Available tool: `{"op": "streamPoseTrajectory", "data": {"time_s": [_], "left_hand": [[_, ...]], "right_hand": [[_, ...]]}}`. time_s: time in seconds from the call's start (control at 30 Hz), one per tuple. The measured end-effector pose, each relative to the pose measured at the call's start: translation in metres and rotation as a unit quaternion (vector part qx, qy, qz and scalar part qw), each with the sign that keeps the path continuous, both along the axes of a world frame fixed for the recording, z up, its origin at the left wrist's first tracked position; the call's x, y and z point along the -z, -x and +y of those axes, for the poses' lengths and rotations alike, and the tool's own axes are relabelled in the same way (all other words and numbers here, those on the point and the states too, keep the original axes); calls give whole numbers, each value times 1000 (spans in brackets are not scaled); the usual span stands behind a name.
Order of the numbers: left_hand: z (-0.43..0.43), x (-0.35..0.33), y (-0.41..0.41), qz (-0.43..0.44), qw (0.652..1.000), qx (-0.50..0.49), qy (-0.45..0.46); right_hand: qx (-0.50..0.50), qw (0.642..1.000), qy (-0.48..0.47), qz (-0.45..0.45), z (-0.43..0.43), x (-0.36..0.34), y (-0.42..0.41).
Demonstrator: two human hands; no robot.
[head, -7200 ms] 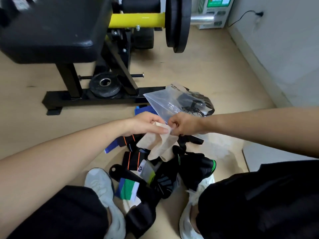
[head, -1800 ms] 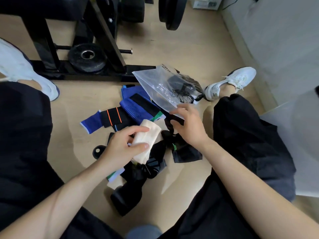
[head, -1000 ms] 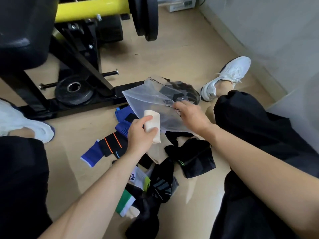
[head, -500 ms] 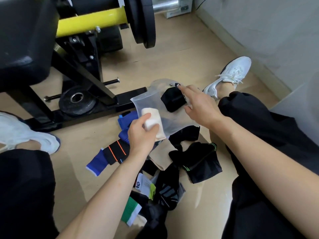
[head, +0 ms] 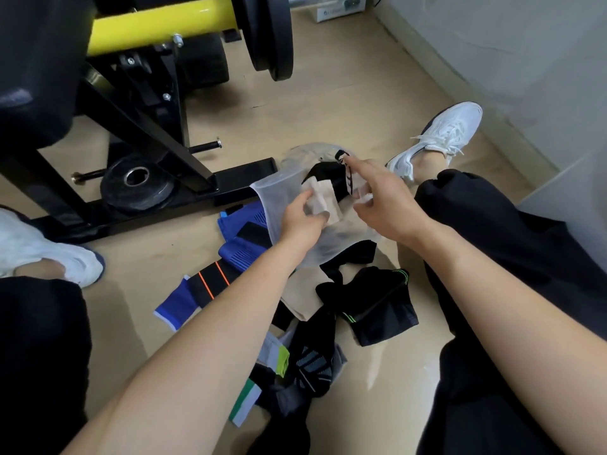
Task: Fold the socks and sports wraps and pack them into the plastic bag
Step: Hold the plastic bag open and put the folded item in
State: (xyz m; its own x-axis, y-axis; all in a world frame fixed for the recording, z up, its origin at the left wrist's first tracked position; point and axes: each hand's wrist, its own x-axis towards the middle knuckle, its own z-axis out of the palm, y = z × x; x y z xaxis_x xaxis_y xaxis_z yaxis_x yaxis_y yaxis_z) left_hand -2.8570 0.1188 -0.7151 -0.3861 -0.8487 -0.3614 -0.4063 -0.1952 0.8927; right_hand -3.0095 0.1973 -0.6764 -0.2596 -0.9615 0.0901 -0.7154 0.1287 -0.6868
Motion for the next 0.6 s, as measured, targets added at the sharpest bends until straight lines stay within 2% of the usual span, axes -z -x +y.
{"op": "streamPoseTrajectory", "data": {"time_s": [0.23,0.37,0.5,0.6], "left_hand": [[45,11,-75,-13,985,63,163],[82,47,-116,-72,968,133,202],[119,81,-114,-162,903,270,291],[135,97,-89,-198,872,299,334]], "right_hand": [[-26,1000,-6,3,8,7,-14],[-46,998,-20,31,20,11,-22],[-55,997,-32,41,31,15,-27],[-55,997,-43,36,40,12,-29]]}}
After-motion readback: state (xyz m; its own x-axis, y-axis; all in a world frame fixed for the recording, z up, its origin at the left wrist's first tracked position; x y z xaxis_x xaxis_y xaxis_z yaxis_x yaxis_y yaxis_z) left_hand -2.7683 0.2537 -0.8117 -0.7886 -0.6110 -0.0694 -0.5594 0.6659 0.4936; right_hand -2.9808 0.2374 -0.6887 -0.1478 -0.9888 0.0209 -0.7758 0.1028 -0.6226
